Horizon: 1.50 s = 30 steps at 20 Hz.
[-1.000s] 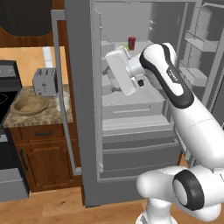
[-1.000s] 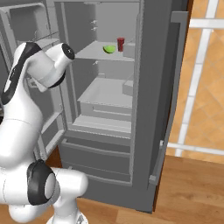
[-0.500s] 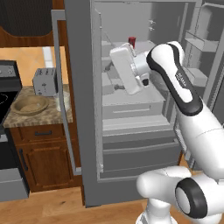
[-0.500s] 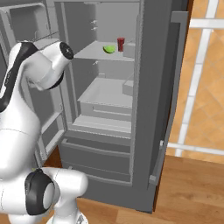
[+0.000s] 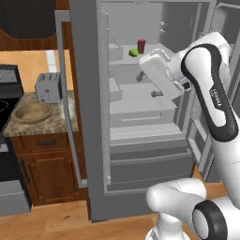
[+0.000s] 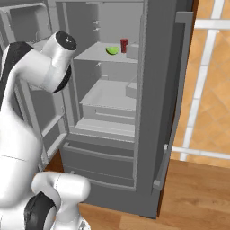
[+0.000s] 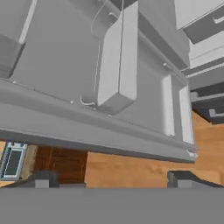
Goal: Grab a lemon wedge from the fridge and one ice cube from the ice bowl, and put them in the glass of lemonade.
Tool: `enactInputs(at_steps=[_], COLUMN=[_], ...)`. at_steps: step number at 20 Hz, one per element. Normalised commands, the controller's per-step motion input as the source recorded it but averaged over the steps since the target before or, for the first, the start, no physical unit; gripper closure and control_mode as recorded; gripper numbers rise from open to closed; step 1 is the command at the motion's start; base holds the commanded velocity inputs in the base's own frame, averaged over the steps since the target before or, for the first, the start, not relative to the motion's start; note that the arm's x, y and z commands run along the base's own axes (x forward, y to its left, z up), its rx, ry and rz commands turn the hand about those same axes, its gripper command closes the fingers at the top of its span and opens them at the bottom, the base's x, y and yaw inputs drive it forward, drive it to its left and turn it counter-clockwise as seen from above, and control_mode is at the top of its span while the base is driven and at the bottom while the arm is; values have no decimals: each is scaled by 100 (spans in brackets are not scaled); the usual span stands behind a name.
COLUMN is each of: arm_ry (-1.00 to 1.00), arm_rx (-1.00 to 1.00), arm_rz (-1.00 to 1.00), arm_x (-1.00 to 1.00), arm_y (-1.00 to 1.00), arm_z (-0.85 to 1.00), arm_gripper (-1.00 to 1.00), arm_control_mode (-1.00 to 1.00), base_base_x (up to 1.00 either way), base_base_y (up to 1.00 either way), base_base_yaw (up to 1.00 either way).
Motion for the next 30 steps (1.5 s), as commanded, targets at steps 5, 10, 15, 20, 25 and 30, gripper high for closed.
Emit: enactInputs(at_steps=[5, 10, 15, 20, 25, 30], arm_ry=[-13, -32, -24, 0, 0, -4], arm_rx=[-52, -43, -25, -9, -2, 5], arm_rz=[0, 0, 0, -4, -11, -15], arm_x=[-33, -83, -48, -31, -17, -12], arm_y=[-68, -49, -24, 0, 0, -7], arm_z=[0, -31, -8, 12, 37, 8], arm_gripper=[-100, -100, -100, -100, -100, -100], arm_control_mode=[-100, -100, -100, -100, -100, -100], base_base_x=[0, 0, 0, 0, 0, 0], base_base_y=[0, 0, 0, 0, 0, 0], base_base_yaw=[0, 0, 0, 0, 0, 0])
